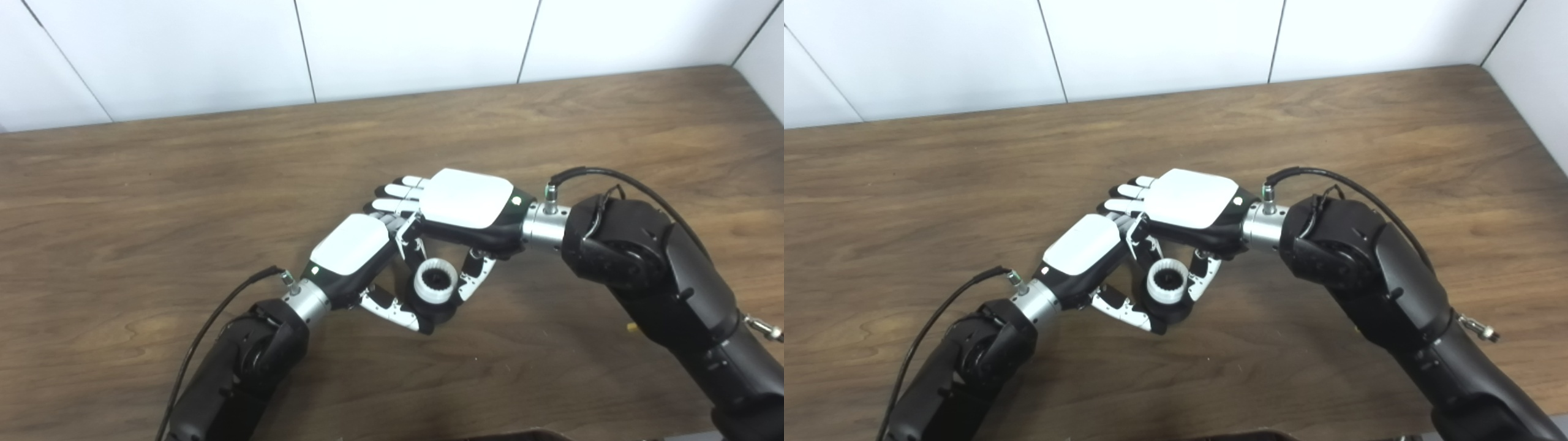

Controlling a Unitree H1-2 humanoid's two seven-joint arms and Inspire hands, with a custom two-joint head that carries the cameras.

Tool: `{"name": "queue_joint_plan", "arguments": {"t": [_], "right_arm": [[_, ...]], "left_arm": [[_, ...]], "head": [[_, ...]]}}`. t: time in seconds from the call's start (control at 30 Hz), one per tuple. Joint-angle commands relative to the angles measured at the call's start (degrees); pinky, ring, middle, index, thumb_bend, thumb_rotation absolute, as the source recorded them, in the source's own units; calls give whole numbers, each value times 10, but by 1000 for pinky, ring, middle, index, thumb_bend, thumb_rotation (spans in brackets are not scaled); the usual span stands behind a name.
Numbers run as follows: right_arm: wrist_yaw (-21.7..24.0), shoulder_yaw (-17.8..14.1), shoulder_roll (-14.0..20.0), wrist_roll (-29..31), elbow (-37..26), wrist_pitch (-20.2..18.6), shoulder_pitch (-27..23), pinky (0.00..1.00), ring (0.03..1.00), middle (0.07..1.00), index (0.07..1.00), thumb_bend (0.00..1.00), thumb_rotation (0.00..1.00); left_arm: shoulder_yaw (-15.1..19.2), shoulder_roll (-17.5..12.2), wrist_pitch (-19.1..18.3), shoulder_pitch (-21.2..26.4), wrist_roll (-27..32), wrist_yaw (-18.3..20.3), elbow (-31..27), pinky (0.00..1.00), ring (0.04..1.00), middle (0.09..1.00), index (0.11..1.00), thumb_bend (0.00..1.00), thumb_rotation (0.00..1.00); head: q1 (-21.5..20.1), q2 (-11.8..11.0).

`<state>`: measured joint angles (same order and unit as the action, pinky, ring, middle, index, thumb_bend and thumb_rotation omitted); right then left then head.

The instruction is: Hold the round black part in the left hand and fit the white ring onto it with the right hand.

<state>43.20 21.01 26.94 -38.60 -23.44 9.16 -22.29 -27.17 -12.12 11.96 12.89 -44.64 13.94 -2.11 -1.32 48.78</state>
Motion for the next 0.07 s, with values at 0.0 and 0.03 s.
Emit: {"name": "queue_joint_plan", "arguments": {"t": [0.0,0.03], "right_arm": [[-8,-14,2,13,-23,-8,-14,1000,1000,985,492,517,149],[-8,-15,2,16,-23,-9,-15,1000,1000,986,493,517,152]], "left_arm": [[3,1,9,14,3,-11,-6,1000,947,941,477,517,51],[3,1,9,14,3,-11,-6,1000,948,941,478,517,50]], "head": [[-1,0],[-1,0]]}}
